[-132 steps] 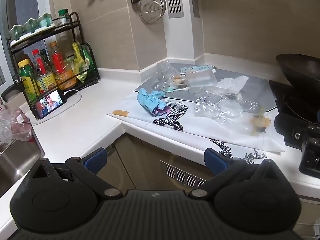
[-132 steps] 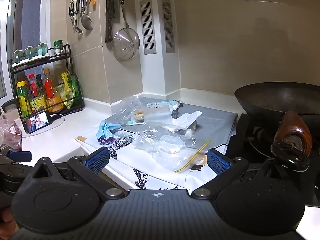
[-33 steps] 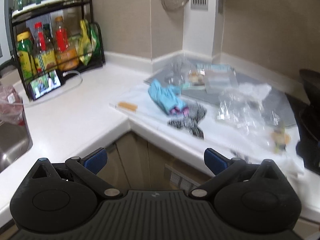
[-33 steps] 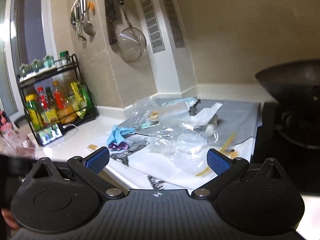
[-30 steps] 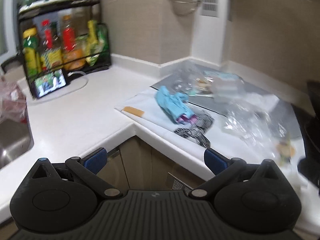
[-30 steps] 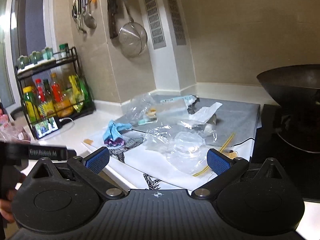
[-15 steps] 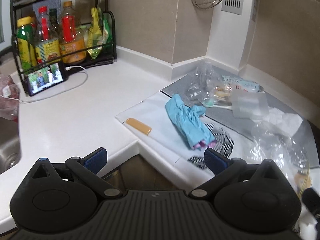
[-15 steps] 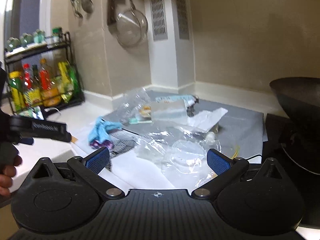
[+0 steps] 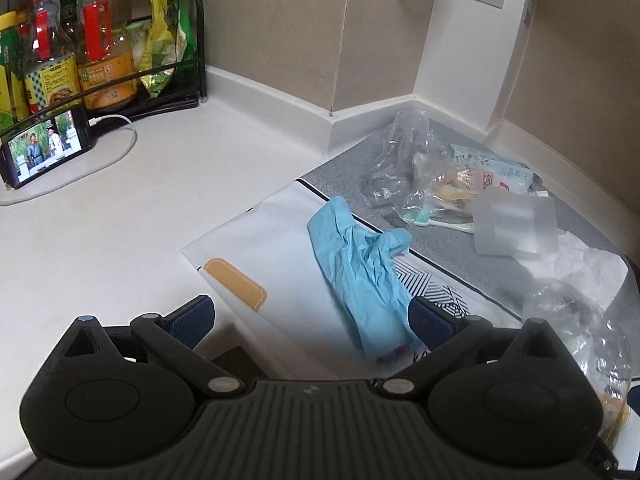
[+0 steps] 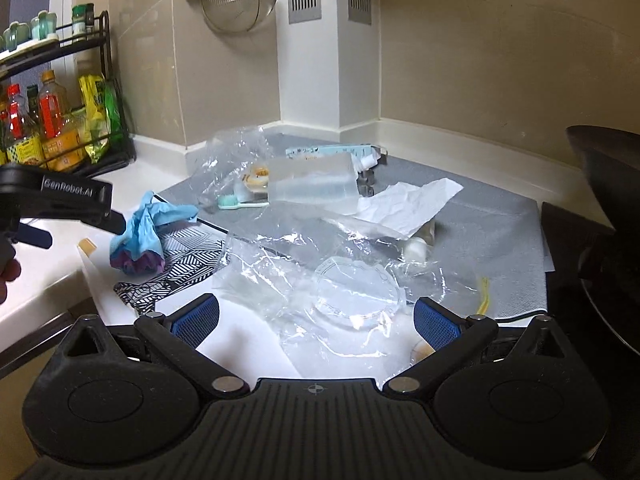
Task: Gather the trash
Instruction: 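Grasp the blue rubber glove with the left tool while the right tool grasps the clear plastic bag, then carry the glove and bag down over the blue-lined trash bin with both tools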
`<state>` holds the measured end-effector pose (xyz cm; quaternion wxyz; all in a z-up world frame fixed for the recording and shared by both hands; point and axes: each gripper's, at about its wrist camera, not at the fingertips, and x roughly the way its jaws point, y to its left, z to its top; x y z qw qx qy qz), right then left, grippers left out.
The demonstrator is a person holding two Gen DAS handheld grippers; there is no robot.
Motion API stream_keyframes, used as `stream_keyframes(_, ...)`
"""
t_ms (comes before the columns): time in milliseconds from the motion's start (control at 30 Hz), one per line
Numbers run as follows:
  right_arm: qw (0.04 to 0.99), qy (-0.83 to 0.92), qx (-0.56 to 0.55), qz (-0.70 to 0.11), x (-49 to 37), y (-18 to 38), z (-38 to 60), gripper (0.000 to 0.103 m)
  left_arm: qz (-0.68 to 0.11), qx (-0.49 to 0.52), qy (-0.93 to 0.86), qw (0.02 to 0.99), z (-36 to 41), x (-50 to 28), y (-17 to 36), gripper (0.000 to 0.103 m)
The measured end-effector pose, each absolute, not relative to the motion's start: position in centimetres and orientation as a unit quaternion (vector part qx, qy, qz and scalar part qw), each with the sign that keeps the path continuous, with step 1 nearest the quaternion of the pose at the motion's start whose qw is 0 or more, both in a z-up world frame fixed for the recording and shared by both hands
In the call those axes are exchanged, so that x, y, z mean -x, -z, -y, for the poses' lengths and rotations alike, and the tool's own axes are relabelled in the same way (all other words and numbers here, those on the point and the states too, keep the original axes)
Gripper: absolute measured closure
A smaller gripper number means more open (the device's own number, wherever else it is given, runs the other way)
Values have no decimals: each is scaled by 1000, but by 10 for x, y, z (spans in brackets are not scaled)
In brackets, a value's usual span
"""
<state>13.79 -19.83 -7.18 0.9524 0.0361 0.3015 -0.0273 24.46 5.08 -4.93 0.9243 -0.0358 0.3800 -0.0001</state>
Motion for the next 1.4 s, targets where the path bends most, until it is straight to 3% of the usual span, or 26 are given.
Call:
stream_keyframes(367, 940, 29, -30, -338, -168, 98, 203, 0, -415, 14, 11, 910, -27, -289, 72, 0)
stream_keyframes(567, 947, 33, -26, -318, -169, 108, 205, 0, -422, 8, 15, 906, -24, -295, 77, 0)
stream_keyframes(633, 950, 27, -45, -308, -167, 107, 211, 9, -418, 36, 15, 908, -31, -294, 71, 8)
stream_keyframes(700, 950, 25, -43, -310, -168, 107, 214, 23, -416, 61, 25, 907, -38, -294, 68, 30)
stream_keyframes(733, 949, 20, -43, -311, -168, 108, 214, 33, -424, 65, 34, 903, -39, -296, 67, 46)
stream_keyframes(800, 949, 16, -38, -311, -167, 108, 213, 50, -431, 62, 48, 899, -37, -297, 67, 56)
stream_keyframes(833, 950, 14, -33, -310, -166, 108, 212, 58, -429, 55, 49, 901, -35, -297, 67, 68)
stream_keyframes(867, 952, 15, -32, -304, -164, 106, 211, 64, -426, 50, 53, 902, -34, -295, 66, 74)
stream_keyframes(933, 958, 18, -37, -285, -158, 101, 213, 78, -420, 48, 61, 904, -33, -289, 62, 75)
stream_keyframes(1033, 967, 19, -49, -248, -148, 90, 219, 86, -400, 46, 70, 913, -35, -272, 52, 76)
stream_keyframes(1400, 984, -1, -58, -170, -101, 47, 213, 86, -330, 75, 97, 936, -72, -174, 12, 79)
